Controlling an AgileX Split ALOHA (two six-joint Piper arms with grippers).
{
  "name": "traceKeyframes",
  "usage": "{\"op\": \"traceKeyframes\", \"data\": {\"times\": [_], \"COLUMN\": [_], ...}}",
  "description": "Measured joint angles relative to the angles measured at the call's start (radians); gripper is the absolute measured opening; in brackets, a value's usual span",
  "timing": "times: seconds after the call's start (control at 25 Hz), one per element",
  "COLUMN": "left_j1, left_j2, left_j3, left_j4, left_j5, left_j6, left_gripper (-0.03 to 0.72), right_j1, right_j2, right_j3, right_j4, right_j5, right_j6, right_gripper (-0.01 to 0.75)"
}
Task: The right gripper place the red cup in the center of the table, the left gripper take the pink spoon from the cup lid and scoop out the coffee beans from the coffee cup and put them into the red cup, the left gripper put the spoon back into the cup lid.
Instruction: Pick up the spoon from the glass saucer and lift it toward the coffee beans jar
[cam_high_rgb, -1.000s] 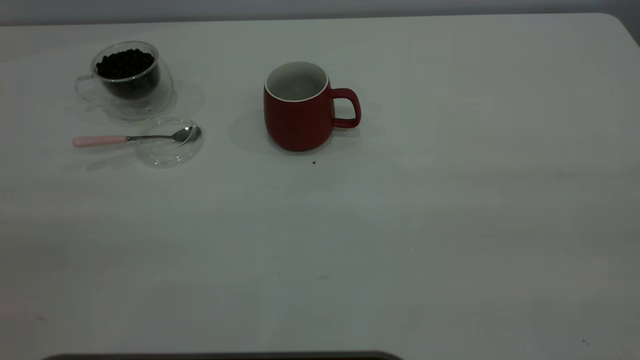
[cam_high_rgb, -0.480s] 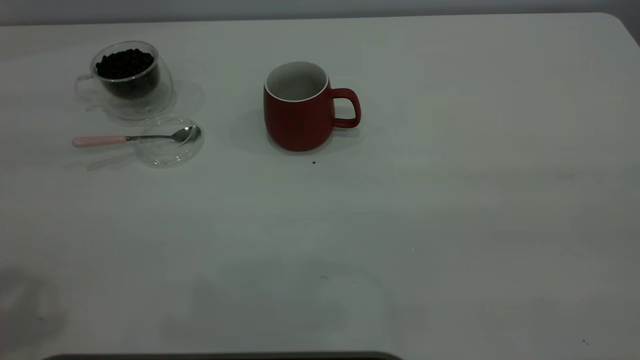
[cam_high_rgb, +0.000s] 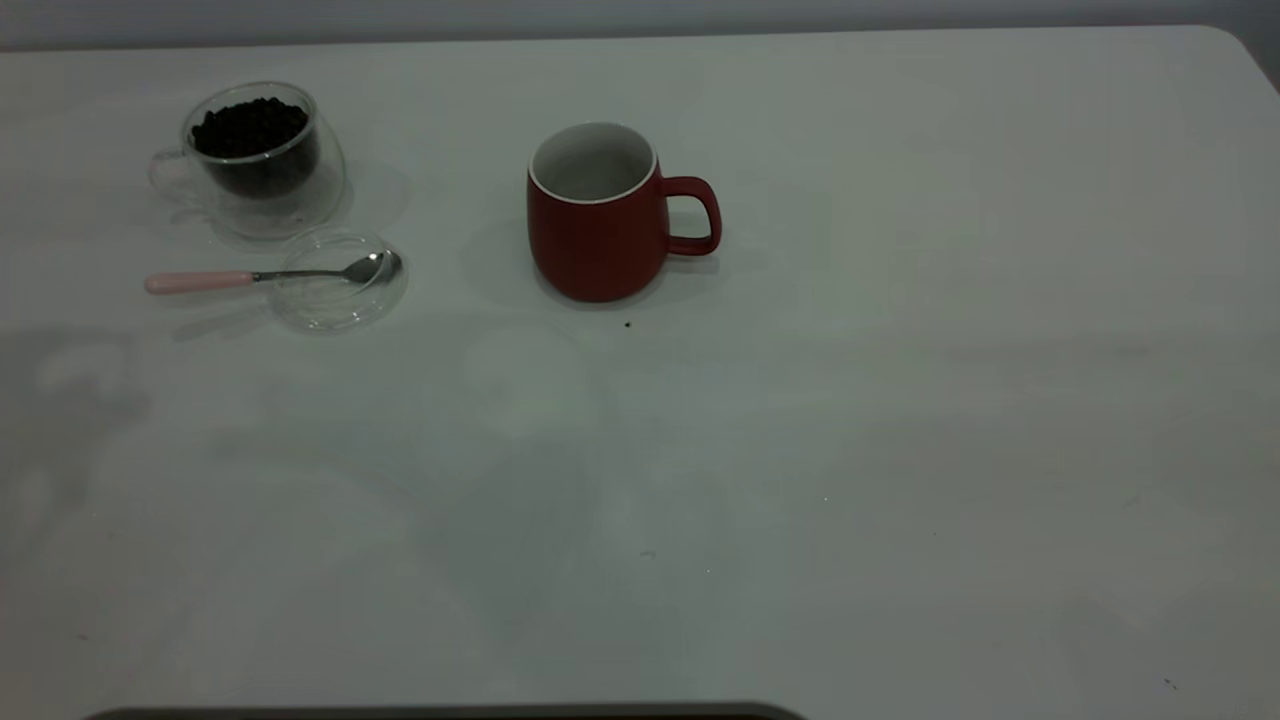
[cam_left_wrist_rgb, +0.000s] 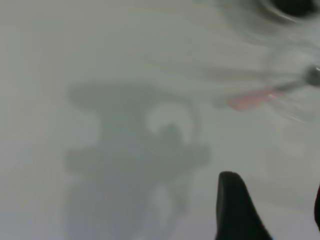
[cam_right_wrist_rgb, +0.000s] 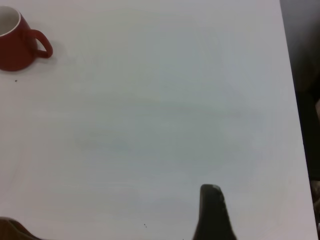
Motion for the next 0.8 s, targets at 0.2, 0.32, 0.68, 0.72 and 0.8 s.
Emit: {"op": "traceKeyframes", "data": {"times": [0.2, 0.32, 0.68, 0.72, 0.8], "left_j1": [0.148, 0.210, 0.329, 0.334, 0.335], "left_j2": [0.264, 0.405, 0.711, 0.732, 0.776], "left_j3": [-0.194, -0.300, -0.408, -0.410, -0.413], "left_j4": [-0.091, -0.217, -0.708, -0.745, -0.808], "left_j5": [0.113, 0.208, 0.458, 0.475, 0.498], "left_j6": [0.053, 0.215, 0.837, 0.886, 0.968], "left_gripper": [0.436, 0.436, 0.436, 0.436, 0.436], "right_j1": [0.000, 0.000, 0.000, 0.000, 0.000], "right_j2": [0.000, 0.000, 0.000, 0.000, 0.000], "right_j3": [0.000, 0.000, 0.000, 0.000, 0.000], "right_j4": [0.000, 0.000, 0.000, 0.000, 0.000], "right_j5": [0.000, 0.001, 0.001, 0.001, 0.001], "right_j6": [0.001, 0.001, 0.001, 0.001, 0.001], "right_gripper": [0.558, 0.558, 0.558, 0.558, 0.558]}}
